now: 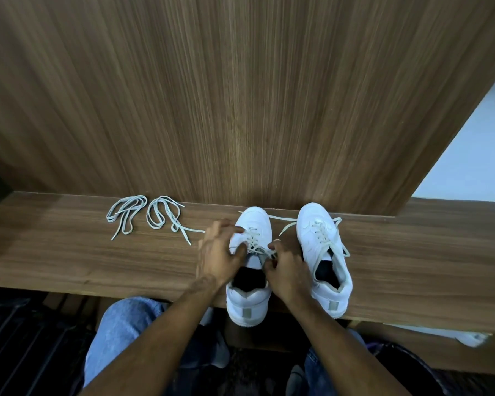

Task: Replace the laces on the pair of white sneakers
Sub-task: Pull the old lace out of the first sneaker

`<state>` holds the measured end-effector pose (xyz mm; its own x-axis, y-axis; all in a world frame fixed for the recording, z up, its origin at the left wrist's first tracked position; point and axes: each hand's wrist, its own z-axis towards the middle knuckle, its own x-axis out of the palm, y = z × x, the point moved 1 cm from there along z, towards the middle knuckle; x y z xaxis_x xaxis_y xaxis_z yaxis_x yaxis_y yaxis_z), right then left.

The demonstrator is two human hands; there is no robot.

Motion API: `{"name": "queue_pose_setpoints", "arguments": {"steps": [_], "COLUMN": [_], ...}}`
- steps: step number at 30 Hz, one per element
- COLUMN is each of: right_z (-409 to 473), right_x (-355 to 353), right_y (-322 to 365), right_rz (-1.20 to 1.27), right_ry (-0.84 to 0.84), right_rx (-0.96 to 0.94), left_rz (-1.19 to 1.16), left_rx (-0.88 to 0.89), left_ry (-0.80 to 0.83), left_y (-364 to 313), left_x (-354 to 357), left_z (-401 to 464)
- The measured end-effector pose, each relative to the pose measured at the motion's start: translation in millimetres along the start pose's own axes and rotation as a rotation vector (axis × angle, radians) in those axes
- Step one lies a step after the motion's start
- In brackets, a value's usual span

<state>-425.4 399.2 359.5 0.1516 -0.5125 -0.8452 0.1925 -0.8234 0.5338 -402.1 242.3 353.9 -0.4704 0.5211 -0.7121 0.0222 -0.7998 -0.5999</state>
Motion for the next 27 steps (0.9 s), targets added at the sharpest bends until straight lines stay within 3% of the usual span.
{"name": "queue_pose_setpoints", "arguments": {"steps": [3, 7, 9, 12, 14, 17, 22, 27], "right_z": [-1, -4, -5, -4, -4, -3, -2, -2], "right_x": [0, -2, -2, 0, 1, 2, 2, 1], "right_y": [3, 4, 3, 3, 2, 2, 2, 1], "right_rz": [-0.004, -0.028, -0.022, -0.014, -0.007, 0.007, 0.016, -0.001], "right_ry": [-0.006, -0.01, -0.013, -0.014, -0.016, -0.011, -0.008, -0.001], "right_rx": [0.007, 0.022, 0.024, 0.029, 0.036, 0.045, 0.054, 0.047], "left_rz": [0.261, 0.32, 0.18, -0.394, -0.507, -0.189, 0.237, 0.318], "left_rx": [0.262, 0.282, 0.124, -0.317, -0.435, -0.309, 0.114, 0.18], "left_ry": [0.096, -0.056, -0.186, -0.517, -0.611, -0.364, 0.085, 0.052], "left_y": [-1, -9, -13, -15, -14, -12, -6, -11], "left_x": [14, 16, 5, -21, -30, -24, 11, 19], "left_z": [-7, 0, 9, 30, 36, 24, -5, -5]}}
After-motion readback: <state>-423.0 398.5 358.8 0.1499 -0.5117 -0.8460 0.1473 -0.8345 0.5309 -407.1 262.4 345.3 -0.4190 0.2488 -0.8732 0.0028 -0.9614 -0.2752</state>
